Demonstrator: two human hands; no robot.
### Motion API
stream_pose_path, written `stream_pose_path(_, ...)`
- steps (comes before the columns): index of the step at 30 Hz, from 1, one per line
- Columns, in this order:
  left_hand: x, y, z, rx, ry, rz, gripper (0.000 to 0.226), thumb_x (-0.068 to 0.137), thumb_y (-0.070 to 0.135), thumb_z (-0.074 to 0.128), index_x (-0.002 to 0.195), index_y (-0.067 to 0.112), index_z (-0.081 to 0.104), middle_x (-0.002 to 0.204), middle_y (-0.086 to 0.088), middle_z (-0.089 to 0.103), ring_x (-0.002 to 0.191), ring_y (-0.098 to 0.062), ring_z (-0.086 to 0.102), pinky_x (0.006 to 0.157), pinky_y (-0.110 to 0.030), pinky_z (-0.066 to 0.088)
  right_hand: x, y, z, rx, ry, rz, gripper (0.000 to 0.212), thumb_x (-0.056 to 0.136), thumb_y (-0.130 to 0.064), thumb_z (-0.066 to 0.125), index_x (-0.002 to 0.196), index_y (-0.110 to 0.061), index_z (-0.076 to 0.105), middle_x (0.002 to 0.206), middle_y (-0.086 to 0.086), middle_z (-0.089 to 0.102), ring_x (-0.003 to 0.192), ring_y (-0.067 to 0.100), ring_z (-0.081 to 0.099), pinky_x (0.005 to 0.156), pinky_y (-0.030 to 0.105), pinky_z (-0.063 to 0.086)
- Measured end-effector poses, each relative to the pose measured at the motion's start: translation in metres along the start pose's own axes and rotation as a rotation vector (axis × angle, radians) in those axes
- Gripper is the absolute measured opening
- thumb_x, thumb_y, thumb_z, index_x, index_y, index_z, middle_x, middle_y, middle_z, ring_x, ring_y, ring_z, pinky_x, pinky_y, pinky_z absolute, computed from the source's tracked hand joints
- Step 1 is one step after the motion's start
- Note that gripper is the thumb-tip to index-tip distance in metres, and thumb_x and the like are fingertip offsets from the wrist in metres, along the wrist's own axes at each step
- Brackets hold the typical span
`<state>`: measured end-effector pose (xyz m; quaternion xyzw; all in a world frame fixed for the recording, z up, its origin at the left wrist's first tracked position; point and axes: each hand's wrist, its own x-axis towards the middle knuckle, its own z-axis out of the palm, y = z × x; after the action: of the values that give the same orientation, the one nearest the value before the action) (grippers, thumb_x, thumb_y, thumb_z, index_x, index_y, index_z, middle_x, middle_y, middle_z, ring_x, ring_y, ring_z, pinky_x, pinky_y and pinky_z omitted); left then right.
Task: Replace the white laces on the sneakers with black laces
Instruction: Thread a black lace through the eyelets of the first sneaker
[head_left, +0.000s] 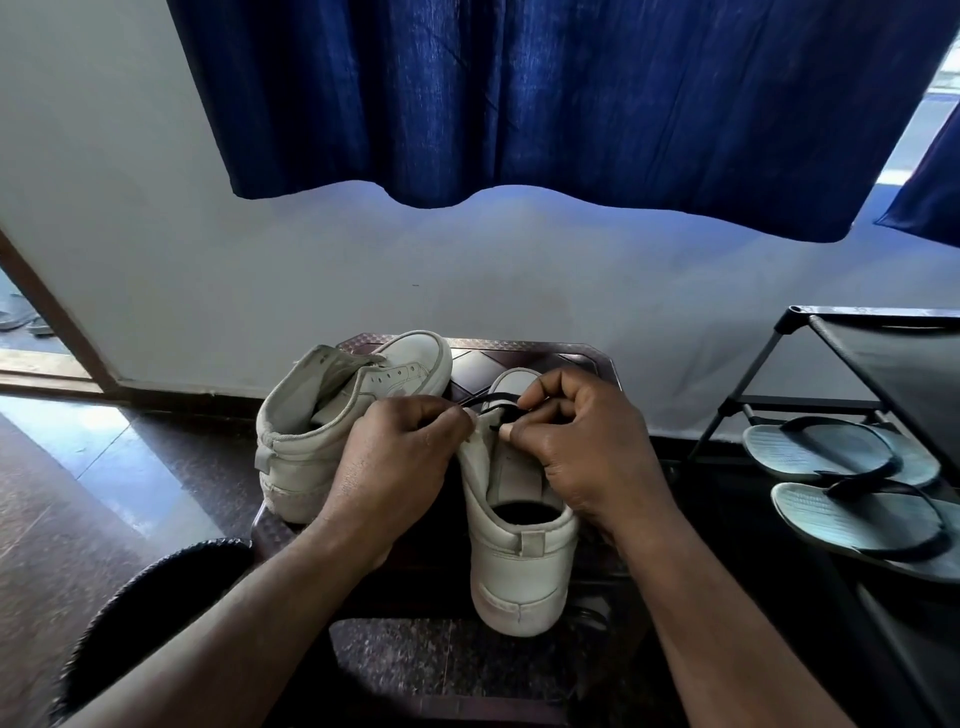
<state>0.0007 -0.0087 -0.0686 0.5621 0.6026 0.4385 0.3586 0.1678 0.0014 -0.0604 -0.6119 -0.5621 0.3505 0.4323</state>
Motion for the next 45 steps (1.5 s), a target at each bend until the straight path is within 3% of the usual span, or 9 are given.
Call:
stream_pose_path(7, -0.003, 0.004, 0.001, 0.103, -0.02, 0.176, 0.049, 0.094, 0.052, 0.068, 0.061, 0.017, 0.06, 0.051, 0.002, 0.04, 0.051, -0.009, 0.036, 0.048, -0.033, 0.031, -0.001, 0.001, 0.0, 0.029, 0.011, -0.06, 0.024, 0.077, -0.006, 0.084, 0.08, -0.02, 0.065, 0.069, -0.005, 0.071, 0.064, 0.007, 0.062, 0.07, 0.031, 0.054)
stream_pose_path(10, 0.0, -0.001, 0.001, -0.146, -0.106, 0.023, 0.058, 0.087, 0.071, 0.068, 0.072, 0.015, 0.071, 0.066, -0.012, 0.065, 0.064, -0.021, 0.062, 0.062, -0.043, 0.053, -0.001, 0.001, -0.001, -0.032, 0.018, -0.087, 0.022, 0.078, -0.01, 0.085, 0.08, -0.021, 0.066, 0.072, -0.009, 0.073, 0.065, 0.004, 0.064, 0.069, 0.025, 0.053)
stream_pose_path(12, 0.005, -0.006, 0.003, -0.281, -0.133, -0.103, 0.05, 0.086, 0.064, 0.072, 0.088, 0.014, 0.078, 0.086, -0.011, 0.077, 0.083, -0.03, 0.072, 0.081, -0.046, 0.057, -0.001, 0.0, 0.001, -0.116, 0.033, -0.11, 0.02, 0.079, -0.015, 0.085, 0.079, -0.023, 0.067, 0.07, -0.015, 0.072, 0.062, 0.001, 0.064, 0.063, 0.017, 0.048)
stream_pose_path(18, 0.008, -0.003, 0.015, -0.262, -0.129, -0.186, 0.018, 0.099, 0.024, 0.071, 0.083, 0.017, 0.076, 0.076, -0.004, 0.074, 0.07, -0.014, 0.062, 0.072, -0.037, 0.051, 0.0, 0.002, 0.001, -0.115, -0.035, -0.124, 0.017, 0.084, -0.014, 0.082, 0.079, -0.024, 0.068, 0.073, -0.011, 0.073, 0.064, 0.001, 0.062, 0.063, 0.016, 0.045)
stream_pose_path(21, 0.01, 0.0, 0.013, -0.08, -0.05, -0.18, 0.017, 0.098, 0.021, 0.068, 0.081, 0.02, 0.074, 0.07, 0.005, 0.073, 0.064, -0.011, 0.06, 0.064, -0.032, 0.051, -0.001, 0.002, 0.0, -0.08, -0.045, -0.128, 0.016, 0.084, -0.013, 0.081, 0.082, -0.023, 0.07, 0.074, -0.012, 0.072, 0.067, 0.0, 0.062, 0.066, 0.014, 0.046)
stream_pose_path(27, 0.005, -0.003, -0.002, 0.527, 0.083, 0.09, 0.012, 0.101, 0.025, 0.056, 0.089, 0.027, 0.059, 0.086, 0.014, 0.054, 0.09, -0.018, 0.051, 0.076, -0.032, 0.036, -0.002, 0.003, -0.005, -0.046, 0.005, -0.169, 0.014, 0.084, -0.016, 0.083, 0.083, -0.023, 0.071, 0.075, -0.015, 0.072, 0.069, -0.001, 0.063, 0.066, 0.012, 0.046)
stream_pose_path(32, 0.005, -0.004, -0.001, 0.365, -0.035, 0.268, 0.018, 0.096, 0.021, 0.058, 0.101, 0.037, 0.061, 0.103, 0.013, 0.06, 0.095, -0.011, 0.059, 0.081, -0.035, 0.047, -0.001, 0.004, -0.009, -0.066, -0.058, -0.187, 0.02, 0.083, -0.01, 0.082, 0.087, -0.026, 0.07, 0.082, -0.018, 0.073, 0.078, -0.002, 0.067, 0.073, 0.011, 0.048)
stream_pose_path(37, 0.009, -0.002, 0.008, 0.265, -0.126, 0.129, 0.02, 0.094, 0.016, 0.062, 0.087, 0.035, 0.065, 0.09, 0.017, 0.067, 0.084, 0.002, 0.06, 0.072, -0.023, 0.045, -0.003, 0.006, -0.015, -0.155, -0.094, -0.214, 0.035, 0.079, 0.001, 0.076, 0.091, -0.032, 0.069, 0.089, -0.014, 0.074, 0.087, -0.001, 0.068, 0.077, 0.013, 0.05)
stream_pose_path(45, 0.006, -0.005, 0.023, 0.16, -0.129, 0.065, 0.017, 0.096, 0.022, 0.065, 0.083, 0.033, 0.066, 0.083, 0.01, 0.065, 0.07, -0.005, 0.057, 0.068, -0.028, 0.048, -0.002, 0.007, -0.028, -0.317, 0.224, -0.151, 0.025, 0.076, -0.006, 0.074, 0.083, -0.029, 0.072, 0.085, -0.016, 0.071, 0.079, -0.009, 0.064, 0.064, 0.0, 0.039)
